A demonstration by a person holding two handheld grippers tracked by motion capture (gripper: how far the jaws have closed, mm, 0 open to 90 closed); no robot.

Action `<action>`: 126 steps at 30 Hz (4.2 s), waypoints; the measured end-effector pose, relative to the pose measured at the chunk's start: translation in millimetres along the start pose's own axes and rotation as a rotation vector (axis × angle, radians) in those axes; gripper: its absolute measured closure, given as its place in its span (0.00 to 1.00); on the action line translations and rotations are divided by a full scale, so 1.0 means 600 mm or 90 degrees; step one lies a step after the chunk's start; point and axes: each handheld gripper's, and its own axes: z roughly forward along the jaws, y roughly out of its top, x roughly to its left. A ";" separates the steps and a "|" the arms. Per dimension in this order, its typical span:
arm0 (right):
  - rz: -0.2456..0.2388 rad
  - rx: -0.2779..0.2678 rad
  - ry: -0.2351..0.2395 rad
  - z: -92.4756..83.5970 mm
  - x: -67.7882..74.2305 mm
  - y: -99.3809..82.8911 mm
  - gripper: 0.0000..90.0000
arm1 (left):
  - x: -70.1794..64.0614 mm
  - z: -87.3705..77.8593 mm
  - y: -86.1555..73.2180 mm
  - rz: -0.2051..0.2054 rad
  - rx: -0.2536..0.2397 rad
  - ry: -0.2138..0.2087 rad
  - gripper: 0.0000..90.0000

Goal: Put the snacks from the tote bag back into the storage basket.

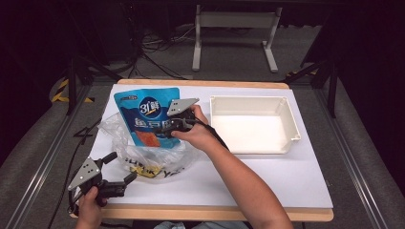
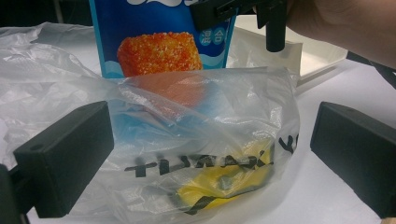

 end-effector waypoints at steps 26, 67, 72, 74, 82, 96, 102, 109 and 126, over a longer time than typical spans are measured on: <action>-0.015 0.020 -0.007 0.004 0.006 0.023 0.66 | 0.002 -0.001 0.000 0.001 -0.003 0.002 0.00; -0.049 -0.016 0.008 -0.125 0.008 0.155 0.66 | 0.002 -0.002 0.000 0.002 0.000 0.004 0.00; -0.051 -0.015 0.001 -0.148 0.004 0.153 0.66 | 0.002 -0.002 0.000 0.001 -0.002 0.003 0.00; -0.052 -0.017 -0.003 -0.157 0.003 0.152 0.66 | 0.002 -0.002 0.000 0.002 0.000 0.006 0.00; -0.051 -0.023 -0.022 -0.206 -0.003 0.145 0.66 | 0.001 -0.002 0.000 0.001 0.001 0.007 0.00; -0.038 -0.021 -0.076 -0.297 -0.019 0.133 0.67 | 0.002 -0.001 0.000 0.001 0.000 0.006 0.00; -0.030 -0.017 -0.096 -0.339 -0.027 0.120 0.67 | 0.002 -0.001 0.000 0.000 0.000 0.007 0.00; -0.013 -0.014 -0.123 -0.379 -0.039 0.099 0.67 | 0.002 -0.001 0.000 0.001 0.002 0.007 0.00; 0.047 0.015 -0.203 -0.462 -0.080 0.036 0.67 | 0.001 0.000 -0.001 0.001 0.005 0.012 0.00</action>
